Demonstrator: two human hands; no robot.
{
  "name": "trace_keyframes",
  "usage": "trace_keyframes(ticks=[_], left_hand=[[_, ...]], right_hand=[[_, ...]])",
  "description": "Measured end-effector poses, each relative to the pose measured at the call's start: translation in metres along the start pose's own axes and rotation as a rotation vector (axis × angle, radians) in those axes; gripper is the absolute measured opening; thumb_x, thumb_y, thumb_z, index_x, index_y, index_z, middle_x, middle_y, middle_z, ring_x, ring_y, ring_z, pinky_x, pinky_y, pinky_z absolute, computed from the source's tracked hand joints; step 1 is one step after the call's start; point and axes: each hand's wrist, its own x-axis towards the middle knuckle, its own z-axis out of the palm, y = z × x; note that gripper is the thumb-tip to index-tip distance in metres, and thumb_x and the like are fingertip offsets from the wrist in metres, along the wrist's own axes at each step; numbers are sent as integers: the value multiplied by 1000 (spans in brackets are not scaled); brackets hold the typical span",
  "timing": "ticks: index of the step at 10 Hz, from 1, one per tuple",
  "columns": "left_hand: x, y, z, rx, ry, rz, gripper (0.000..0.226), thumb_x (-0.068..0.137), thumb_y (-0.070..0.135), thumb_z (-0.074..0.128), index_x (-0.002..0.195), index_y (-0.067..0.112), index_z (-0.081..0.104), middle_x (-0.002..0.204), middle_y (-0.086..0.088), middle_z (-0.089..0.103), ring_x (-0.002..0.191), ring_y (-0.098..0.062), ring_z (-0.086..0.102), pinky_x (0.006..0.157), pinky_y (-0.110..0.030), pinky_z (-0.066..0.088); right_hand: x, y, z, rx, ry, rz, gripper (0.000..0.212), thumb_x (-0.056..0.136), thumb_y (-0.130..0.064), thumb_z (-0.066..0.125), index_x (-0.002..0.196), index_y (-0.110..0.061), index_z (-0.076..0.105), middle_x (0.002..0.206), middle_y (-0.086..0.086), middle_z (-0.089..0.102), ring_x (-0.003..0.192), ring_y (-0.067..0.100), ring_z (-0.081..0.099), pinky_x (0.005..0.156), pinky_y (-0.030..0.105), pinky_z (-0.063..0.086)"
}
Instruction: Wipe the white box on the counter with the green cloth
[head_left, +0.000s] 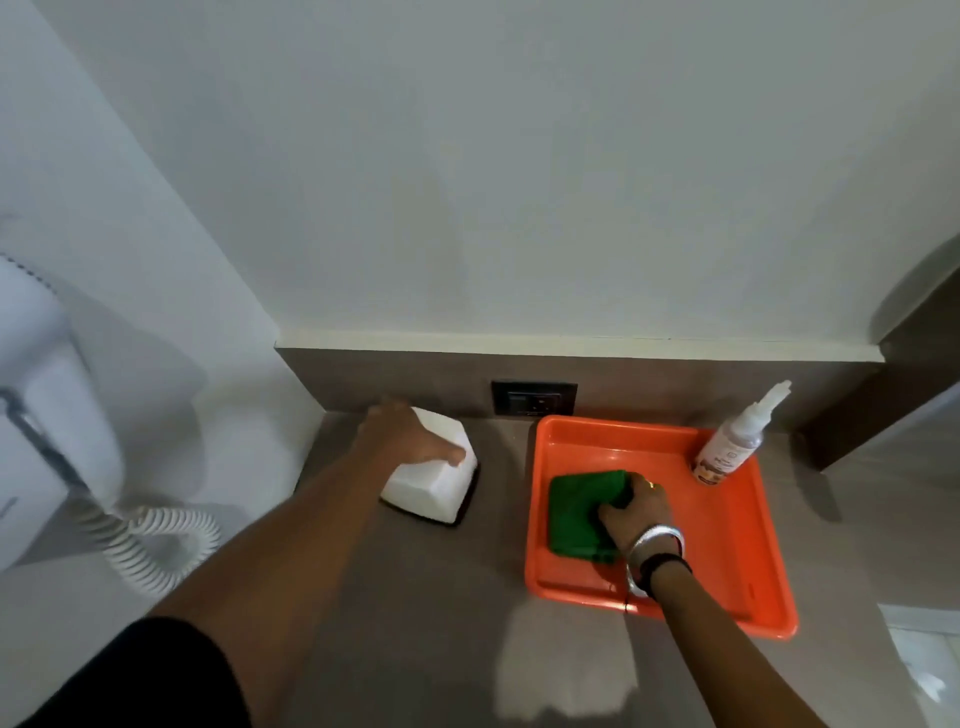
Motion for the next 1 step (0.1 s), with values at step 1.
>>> trace_keyframes(ticks=[1], left_hand=[[-11, 4, -10, 231, -126, 308, 144, 41, 64, 82, 152, 16, 5, 151, -11, 28, 129, -30, 39, 92, -35, 42]], right_hand=[[-16, 2, -17, -102, 107, -42, 72, 80, -19, 73, 143, -4, 41, 142, 22, 45, 128, 40, 46, 108, 47, 39]])
